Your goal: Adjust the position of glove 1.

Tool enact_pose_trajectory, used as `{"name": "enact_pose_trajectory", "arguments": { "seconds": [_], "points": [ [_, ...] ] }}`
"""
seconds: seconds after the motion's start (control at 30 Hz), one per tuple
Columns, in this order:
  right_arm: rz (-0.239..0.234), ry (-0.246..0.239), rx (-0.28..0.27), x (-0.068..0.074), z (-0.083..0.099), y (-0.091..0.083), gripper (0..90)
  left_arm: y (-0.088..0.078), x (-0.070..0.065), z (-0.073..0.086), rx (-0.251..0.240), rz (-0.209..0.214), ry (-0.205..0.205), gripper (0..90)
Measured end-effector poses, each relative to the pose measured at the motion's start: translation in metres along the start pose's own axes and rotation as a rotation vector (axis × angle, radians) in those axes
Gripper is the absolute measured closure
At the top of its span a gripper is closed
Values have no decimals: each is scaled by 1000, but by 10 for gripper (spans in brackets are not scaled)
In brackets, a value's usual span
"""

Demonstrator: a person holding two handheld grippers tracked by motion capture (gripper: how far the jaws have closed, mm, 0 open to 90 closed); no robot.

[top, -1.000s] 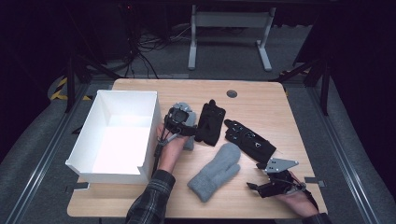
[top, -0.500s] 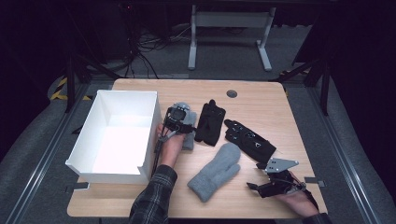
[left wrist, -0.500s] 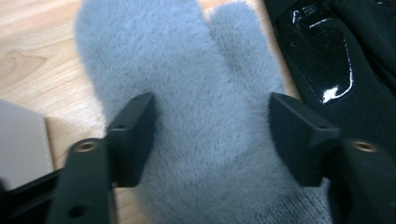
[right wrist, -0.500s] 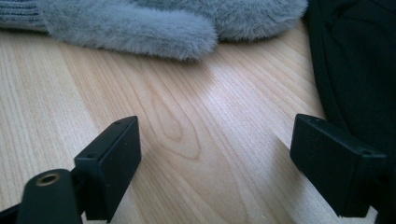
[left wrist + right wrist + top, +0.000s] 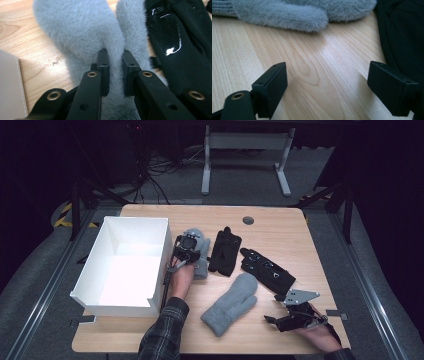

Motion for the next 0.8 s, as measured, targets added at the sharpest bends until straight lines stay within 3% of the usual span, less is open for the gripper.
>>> {"name": "enact_pose_trajectory", "arguments": {
  "seconds": [0.4, 0.53, 0.73, 0.8],
  "points": [
    [2, -1, 0, 0, 0, 0, 170, -24, -10, -1, -37, 47, 46, 815],
    [3, -1, 1, 0, 0, 0, 169, -35, -16, -1, -47, 69, 84, 815],
    [3, 0, 1, 0, 0, 0, 169, -49, -23, -1, -63, 124, 131, 815],
    [2, -1, 0, 0, 0, 0, 169, -58, -27, 1, -79, 171, 170, 815]
  ]
}}
Point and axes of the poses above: each handheld gripper's, and its own axes: y roughly forward along the jaws, z roughly out of its underside, x roughly to its left, the point moved 1 cm from there along y, roughly forward along the jaws, and after that the axes turned 10 degrees about x, right-handed, at the moved point
